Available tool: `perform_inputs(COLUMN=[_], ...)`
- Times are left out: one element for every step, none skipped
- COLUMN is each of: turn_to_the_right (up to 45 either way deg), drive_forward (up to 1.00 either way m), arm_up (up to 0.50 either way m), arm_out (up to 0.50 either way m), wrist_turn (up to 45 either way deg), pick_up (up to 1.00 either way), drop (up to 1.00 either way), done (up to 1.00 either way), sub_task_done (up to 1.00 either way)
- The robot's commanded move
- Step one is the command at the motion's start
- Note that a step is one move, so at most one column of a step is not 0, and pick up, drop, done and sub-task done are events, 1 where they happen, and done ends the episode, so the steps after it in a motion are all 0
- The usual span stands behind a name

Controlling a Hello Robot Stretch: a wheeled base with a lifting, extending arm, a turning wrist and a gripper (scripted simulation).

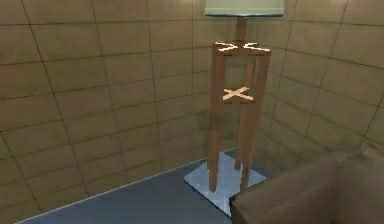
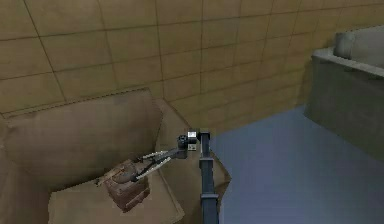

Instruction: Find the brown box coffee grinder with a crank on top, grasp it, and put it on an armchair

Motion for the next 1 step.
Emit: perform_inputs(turn_to_the_right=[0.0], drive_forward=[0.00], arm_up=[0.10], arm_out=[0.00], wrist_turn=[0.0], pick_up=[0.00], drop=[0.00], done=[0.00], sub_task_done=[0.00])
